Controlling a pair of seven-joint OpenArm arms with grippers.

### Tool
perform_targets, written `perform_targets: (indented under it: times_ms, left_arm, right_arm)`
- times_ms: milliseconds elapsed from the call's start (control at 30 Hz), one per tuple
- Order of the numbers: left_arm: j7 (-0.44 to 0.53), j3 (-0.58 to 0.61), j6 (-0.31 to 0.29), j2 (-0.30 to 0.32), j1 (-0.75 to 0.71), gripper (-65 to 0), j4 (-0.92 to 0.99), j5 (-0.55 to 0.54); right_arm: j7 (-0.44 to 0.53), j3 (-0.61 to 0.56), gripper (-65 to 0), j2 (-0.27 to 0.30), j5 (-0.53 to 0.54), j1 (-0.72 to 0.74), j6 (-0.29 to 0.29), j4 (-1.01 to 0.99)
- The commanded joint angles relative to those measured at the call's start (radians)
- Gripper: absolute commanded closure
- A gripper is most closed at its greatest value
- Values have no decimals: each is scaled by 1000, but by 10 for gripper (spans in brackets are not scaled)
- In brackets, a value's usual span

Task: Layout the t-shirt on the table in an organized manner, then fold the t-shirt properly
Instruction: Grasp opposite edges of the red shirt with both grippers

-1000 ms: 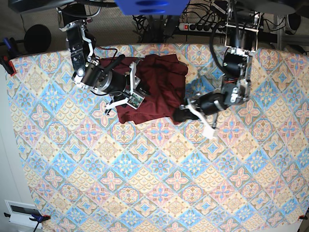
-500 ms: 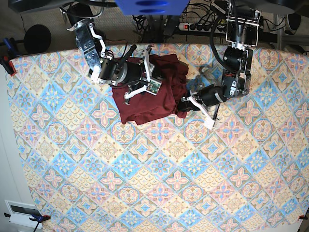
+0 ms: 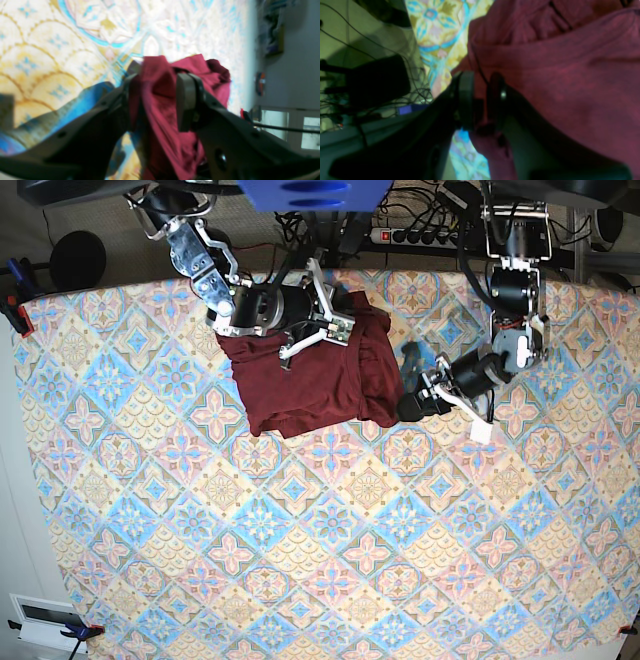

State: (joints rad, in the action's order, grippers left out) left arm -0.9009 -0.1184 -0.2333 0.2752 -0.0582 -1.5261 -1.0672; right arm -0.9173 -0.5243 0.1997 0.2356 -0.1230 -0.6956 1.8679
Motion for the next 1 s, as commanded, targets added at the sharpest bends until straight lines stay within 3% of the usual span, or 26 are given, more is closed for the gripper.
perform_targets:
  times_ms: [0,267,400,500,700,967]
  left_arm:
    - [6,0,-18,8,-2,-240,-58,-34]
    - [6,3,-19,14,-196,-226,-316,-32]
    - [6,44,-19,14,-248,-114,-354,-29]
    - [6,112,-19,12,-257,-3,-390,26]
    - [15,227,-18,-31,-257,-5,-413,187]
    - [16,290,-15,-107,-231,-3,-302,482]
  right_arm:
    - [39,19,-121,-6,29,18,-3,68]
    - [39,277,-121,-3,34,26,-3,134]
    - [31,346,-121,-1,35,82,-3,97]
    - [28,335,-115,-1,35,179,-3,40]
    - [31,241,0,-1,35,265,-3,-86]
    - [66,99,-7,-9,29,372,-3,-337]
